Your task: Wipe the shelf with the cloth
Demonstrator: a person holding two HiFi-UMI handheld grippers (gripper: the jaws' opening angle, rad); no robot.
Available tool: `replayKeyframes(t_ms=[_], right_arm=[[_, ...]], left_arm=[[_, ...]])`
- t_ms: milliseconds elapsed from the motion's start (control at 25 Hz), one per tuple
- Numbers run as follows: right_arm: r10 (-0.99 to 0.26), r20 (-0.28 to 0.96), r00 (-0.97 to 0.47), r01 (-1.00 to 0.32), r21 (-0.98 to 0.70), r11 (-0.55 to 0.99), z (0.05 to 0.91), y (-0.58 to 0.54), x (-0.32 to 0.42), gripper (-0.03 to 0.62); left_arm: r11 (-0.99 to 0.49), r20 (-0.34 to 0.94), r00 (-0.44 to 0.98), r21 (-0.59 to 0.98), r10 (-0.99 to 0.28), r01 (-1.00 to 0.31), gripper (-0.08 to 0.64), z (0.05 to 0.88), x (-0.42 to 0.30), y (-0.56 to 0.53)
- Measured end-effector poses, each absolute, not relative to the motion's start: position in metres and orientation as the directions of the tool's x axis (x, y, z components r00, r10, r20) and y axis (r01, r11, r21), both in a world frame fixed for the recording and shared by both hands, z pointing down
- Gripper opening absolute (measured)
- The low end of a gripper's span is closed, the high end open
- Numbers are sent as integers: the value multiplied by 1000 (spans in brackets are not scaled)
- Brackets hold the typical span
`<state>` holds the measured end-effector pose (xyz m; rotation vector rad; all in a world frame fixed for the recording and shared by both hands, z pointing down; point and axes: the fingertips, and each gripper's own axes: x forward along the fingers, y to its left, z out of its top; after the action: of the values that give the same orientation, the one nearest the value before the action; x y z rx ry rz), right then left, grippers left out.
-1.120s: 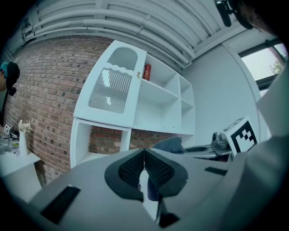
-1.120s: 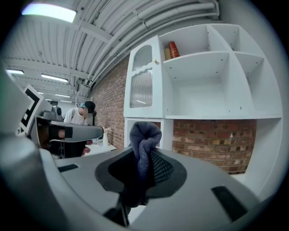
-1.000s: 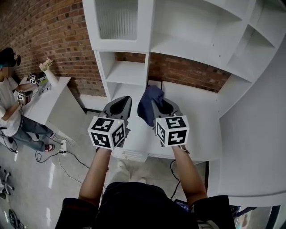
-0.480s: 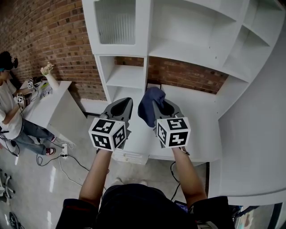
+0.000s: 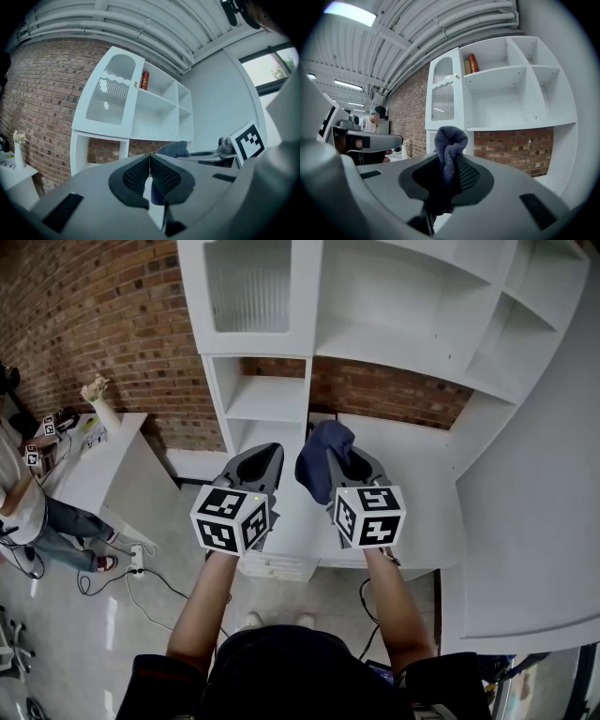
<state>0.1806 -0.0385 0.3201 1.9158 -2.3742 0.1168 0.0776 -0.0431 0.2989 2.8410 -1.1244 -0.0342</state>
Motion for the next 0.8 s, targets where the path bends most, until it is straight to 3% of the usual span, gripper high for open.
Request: replayKeyframes(t_ms=[800], right_arm=[[-984, 91, -151, -988, -5, 151, 306, -21, 133, 83]], left_arm=[[-773, -1, 776, 77, -631, -629, 17, 290, 34, -31]])
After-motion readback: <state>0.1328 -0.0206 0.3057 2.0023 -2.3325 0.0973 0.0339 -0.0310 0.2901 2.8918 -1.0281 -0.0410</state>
